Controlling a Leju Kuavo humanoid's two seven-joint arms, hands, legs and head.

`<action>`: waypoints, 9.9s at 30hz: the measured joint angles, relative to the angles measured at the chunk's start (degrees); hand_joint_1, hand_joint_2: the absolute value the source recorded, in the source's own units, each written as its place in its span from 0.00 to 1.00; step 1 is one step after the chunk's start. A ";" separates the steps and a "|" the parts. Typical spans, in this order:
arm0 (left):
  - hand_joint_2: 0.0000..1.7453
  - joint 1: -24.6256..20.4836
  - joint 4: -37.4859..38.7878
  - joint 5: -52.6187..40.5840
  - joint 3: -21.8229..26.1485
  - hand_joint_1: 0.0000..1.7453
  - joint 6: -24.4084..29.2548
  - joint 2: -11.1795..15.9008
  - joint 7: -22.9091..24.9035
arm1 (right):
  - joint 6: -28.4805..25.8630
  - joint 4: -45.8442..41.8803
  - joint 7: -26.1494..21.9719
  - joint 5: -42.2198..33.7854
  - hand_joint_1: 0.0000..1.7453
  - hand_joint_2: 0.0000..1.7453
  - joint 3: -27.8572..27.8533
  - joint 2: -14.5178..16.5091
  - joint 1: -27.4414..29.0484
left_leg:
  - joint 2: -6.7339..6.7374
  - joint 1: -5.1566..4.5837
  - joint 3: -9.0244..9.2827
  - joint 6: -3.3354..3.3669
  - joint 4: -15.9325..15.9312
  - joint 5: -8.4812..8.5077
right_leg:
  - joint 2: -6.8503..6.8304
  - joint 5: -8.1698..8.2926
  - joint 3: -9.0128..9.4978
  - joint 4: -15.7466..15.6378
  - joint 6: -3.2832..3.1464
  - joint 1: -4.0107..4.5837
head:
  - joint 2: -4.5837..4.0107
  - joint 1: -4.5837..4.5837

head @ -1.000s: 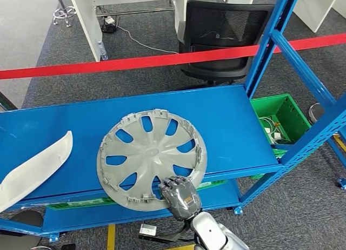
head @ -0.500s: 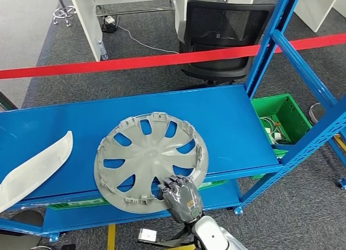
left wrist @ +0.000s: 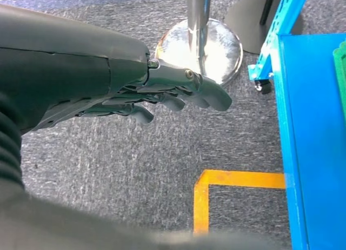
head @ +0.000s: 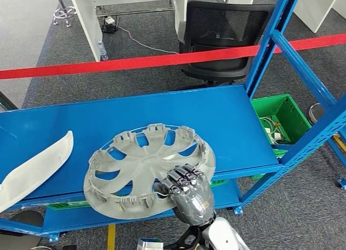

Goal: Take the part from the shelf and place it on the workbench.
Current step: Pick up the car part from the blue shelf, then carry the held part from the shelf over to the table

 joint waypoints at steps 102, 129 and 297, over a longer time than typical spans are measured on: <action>1.00 -2.29 0.60 -10.67 -0.99 0.00 0.83 -4.35 -4.24 | 0.07 -18.69 -21.74 -22.10 1.00 1.00 -17.31 7.30 19.44 | 0.97 -0.68 -7.02 2.36 -0.72 7.12 | -0.31 -6.21 -2.35 13.73 2.77 -0.95 | 0.02 -0.11; 1.00 -2.58 1.04 -13.34 -2.76 0.00 1.40 -4.89 -4.21 | 0.07 -21.13 -21.59 -23.27 1.00 1.00 -19.47 7.34 23.08 | 0.74 0.04 -4.50 2.21 -0.52 4.63 | -0.39 -8.27 -4.24 9.29 3.13 -0.95 | 0.02 -0.14; 1.00 -4.48 1.58 -14.84 -3.79 0.00 0.15 -7.81 -7.25 | 0.04 -22.99 -18.51 -23.70 1.00 1.00 -29.05 8.67 24.14 | 1.46 0.35 -7.89 -0.94 10.59 -2.90 | -0.04 -0.60 1.23 -1.02 0.47 -1.27 | 0.02 0.33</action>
